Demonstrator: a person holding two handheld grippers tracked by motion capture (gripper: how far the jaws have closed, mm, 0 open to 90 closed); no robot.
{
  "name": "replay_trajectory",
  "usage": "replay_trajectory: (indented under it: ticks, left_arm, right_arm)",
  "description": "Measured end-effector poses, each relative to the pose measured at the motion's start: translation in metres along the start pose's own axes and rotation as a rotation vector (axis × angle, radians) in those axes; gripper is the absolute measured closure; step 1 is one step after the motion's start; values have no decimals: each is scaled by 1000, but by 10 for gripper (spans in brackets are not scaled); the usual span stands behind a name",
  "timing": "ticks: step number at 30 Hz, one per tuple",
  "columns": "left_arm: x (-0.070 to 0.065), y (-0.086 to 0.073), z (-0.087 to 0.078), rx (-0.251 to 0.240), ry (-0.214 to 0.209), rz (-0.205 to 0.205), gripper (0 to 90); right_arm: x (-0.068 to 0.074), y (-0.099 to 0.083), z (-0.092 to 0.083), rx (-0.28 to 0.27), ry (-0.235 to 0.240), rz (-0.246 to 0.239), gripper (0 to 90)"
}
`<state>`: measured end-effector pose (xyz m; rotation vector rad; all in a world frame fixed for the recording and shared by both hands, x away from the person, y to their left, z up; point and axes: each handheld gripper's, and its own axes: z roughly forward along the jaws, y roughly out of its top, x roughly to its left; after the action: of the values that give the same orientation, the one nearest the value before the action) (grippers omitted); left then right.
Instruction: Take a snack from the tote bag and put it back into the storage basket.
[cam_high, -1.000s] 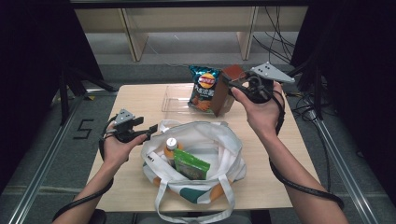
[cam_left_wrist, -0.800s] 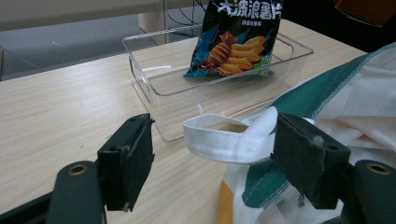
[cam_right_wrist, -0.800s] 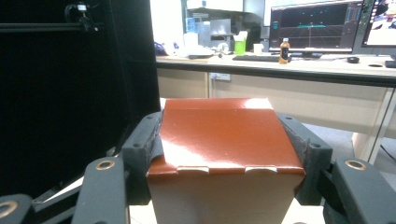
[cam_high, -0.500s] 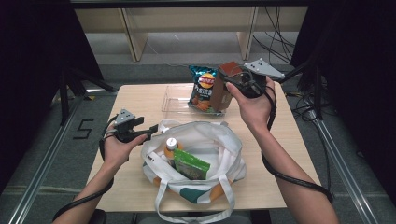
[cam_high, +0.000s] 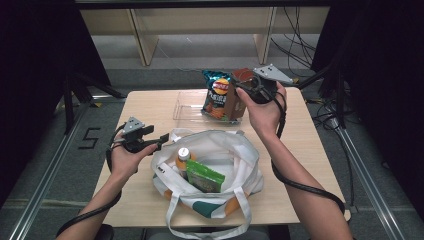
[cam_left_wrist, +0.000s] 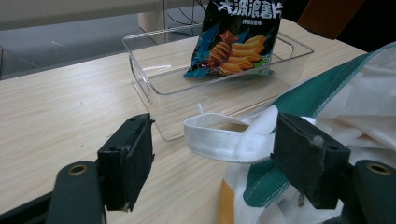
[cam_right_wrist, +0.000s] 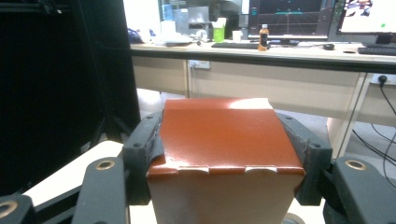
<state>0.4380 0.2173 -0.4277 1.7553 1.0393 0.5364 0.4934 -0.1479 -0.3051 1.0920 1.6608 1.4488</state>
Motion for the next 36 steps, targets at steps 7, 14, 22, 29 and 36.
replay_trajectory:
  ticks: [7,14,22,29,36]
  left_arm:
    - [0,0,0,0,-1,1,281]
    - [0,0,0,4,-2,4,281]
    - [0,-1,1,3,-6,3,281]
    - [0,-1,0,5,-4,-2,282]
    - [0,-1,1,4,-8,4,282]
  right_arm:
    - [1,-1,7,16,-25,13,396]
    - [2,-4,14,23,-42,19,396]
    - [1,-8,23,31,-69,16,396]
    - [2,-11,30,41,-83,22,396]
    - [5,-13,36,49,-110,44,396]
